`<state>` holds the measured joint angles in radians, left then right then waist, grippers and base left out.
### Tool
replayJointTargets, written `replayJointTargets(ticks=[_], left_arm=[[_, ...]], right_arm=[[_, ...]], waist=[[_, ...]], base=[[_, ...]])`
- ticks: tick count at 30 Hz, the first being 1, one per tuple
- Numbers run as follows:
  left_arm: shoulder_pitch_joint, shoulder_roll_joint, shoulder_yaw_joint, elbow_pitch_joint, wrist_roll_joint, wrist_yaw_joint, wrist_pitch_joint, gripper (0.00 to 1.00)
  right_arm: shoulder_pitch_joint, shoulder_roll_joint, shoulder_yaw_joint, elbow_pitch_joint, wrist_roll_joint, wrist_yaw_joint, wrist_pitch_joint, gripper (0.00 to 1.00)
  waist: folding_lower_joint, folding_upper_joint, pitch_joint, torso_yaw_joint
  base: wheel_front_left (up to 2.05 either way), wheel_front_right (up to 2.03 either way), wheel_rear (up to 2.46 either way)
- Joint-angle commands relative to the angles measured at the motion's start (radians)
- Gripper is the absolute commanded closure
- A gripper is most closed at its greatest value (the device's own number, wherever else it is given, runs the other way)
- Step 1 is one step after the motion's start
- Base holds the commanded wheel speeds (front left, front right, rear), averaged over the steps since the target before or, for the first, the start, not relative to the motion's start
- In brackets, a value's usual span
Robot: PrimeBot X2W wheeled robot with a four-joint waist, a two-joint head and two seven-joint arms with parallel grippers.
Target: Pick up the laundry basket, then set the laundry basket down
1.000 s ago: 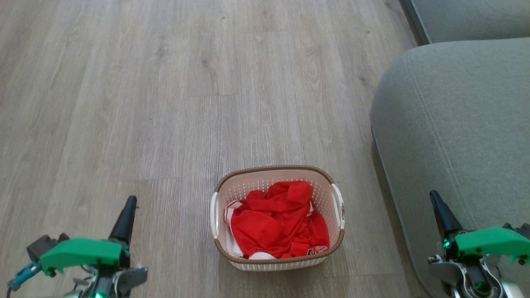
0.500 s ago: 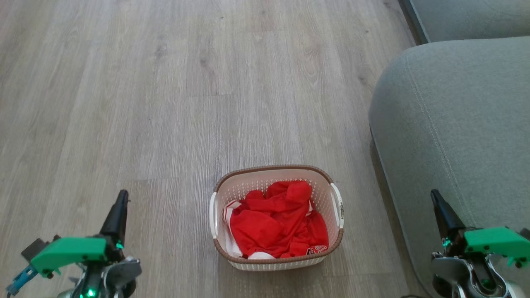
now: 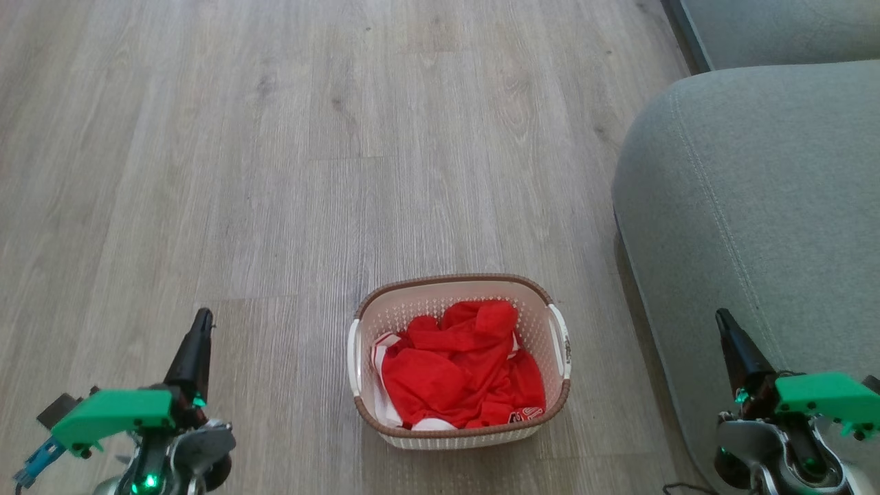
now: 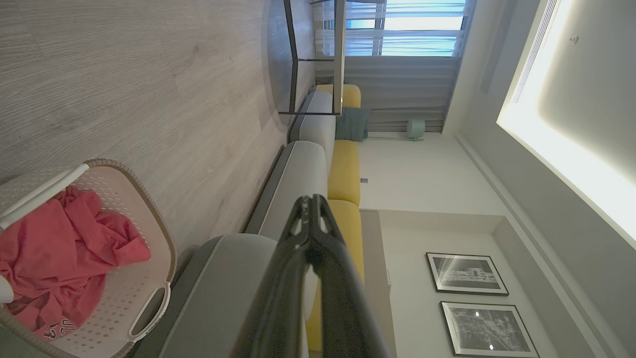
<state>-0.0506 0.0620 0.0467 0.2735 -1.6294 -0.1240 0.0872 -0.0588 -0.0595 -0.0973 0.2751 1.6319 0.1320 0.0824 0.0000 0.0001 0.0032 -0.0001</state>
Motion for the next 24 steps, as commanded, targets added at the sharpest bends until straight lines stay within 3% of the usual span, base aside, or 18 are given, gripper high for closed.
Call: replayJointTargets(ticks=[1, 24], left_arm=[[-0.055, 0.008, 0.040, -0.029, -0.002, -0.007, 0.004, 1.00], [-0.056, 0.003, 0.047, -0.029, 0.004, -0.007, 0.010, 1.00]], right_arm=[[-0.046, -0.013, 0.015, -0.032, 0.003, -0.001, 0.006, 1.00], [-0.047, -0.008, 0.007, -0.032, -0.004, -0.001, 0.012, 1.00]], waist=[[0.0000, -0.0001, 0.000, 0.000], [0.0000, -0.0001, 0.000, 0.000]], base=[[0.00, 0.00, 0.00], [0.00, 0.00, 0.00]])
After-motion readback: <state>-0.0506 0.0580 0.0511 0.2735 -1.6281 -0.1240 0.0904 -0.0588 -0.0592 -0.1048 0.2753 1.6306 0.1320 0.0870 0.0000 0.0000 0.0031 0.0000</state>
